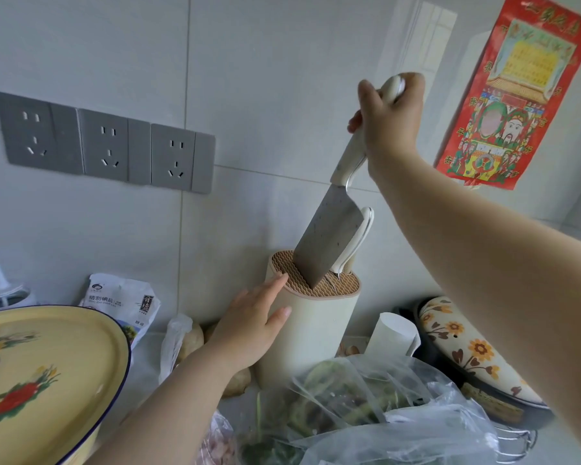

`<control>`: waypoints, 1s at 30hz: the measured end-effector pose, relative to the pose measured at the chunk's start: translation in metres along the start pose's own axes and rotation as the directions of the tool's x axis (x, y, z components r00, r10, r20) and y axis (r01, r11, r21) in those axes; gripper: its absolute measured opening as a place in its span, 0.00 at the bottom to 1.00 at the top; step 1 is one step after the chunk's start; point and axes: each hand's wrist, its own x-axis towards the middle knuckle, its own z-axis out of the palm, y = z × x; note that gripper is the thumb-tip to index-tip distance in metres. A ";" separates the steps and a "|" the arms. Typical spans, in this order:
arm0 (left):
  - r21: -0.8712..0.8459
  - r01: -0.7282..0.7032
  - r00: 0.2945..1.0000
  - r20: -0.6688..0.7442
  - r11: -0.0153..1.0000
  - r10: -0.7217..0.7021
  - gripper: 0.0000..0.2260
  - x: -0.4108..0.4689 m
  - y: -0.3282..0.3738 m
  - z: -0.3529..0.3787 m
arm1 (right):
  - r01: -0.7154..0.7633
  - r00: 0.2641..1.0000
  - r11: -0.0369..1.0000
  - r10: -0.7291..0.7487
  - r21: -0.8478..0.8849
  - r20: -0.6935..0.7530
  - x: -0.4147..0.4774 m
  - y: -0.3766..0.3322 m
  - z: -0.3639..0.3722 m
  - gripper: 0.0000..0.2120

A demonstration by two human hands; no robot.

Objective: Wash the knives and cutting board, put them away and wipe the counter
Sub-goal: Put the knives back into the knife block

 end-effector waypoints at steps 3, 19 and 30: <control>0.054 -0.031 0.999 0.025 0.998 0.030 0.31 0.001 -0.002 0.001 | -0.018 0.999 0.999 0.019 -0.030 0.046 -0.010 0.014 0.005 0.16; 0.176 -0.057 0.996 0.083 0.983 0.043 0.28 0.001 -0.002 -0.007 | 0.191 0.948 0.666 0.065 -0.721 0.311 -0.050 0.074 0.020 0.15; 0.174 -0.006 0.993 0.115 0.985 -0.015 0.29 -0.002 0.005 -0.011 | 0.426 0.856 0.282 0.180 -0.859 0.484 -0.056 0.074 0.006 0.21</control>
